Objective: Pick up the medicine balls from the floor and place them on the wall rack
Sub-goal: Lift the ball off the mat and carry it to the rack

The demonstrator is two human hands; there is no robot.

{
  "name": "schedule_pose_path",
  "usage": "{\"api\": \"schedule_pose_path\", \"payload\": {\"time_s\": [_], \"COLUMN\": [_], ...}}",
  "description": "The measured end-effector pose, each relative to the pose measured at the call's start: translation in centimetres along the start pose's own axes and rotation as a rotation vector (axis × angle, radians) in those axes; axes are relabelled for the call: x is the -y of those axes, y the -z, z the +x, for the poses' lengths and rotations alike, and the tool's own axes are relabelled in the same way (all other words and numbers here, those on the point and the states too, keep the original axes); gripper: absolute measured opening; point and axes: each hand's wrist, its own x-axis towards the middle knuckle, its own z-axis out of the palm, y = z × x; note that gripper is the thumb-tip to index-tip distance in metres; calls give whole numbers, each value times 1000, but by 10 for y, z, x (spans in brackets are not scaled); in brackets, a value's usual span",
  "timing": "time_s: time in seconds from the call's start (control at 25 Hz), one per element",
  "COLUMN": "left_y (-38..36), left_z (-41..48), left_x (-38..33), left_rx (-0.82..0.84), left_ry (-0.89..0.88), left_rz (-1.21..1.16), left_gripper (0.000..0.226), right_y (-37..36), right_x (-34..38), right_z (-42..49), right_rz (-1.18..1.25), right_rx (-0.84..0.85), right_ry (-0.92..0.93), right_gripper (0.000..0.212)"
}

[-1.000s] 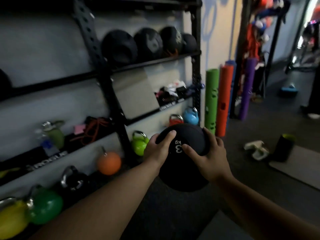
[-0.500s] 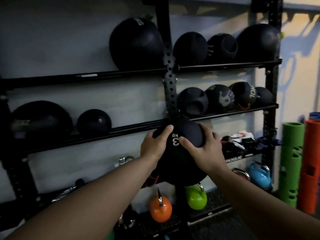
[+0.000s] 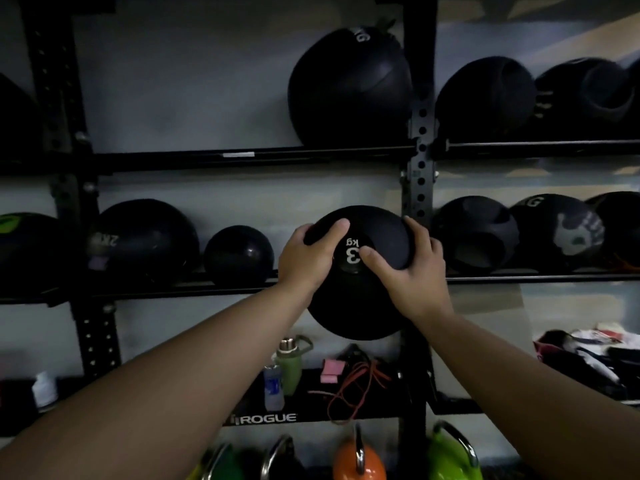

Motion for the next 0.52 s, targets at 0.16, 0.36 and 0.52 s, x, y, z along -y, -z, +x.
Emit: {"api": "schedule_pose_path", "payload": {"time_s": [0.16,0.36,0.52], "left_y": [-2,-21,-46], "left_z": [78,203,289], "left_x": [36,78,105], "left_rx": [-3,31,94], "left_ry": [29,31,10], "left_rz": [-14,13,41], "left_gripper": [87,70,72], "right_y": [-57,-133,-176], "right_x": [-29,-81,-123], "right_z": [61,154,220], "right_rz": [5,-8,-45], "right_rx": [34,17,-58], "right_ry": [4,-22,-47], "right_gripper": [113,111,111]}}
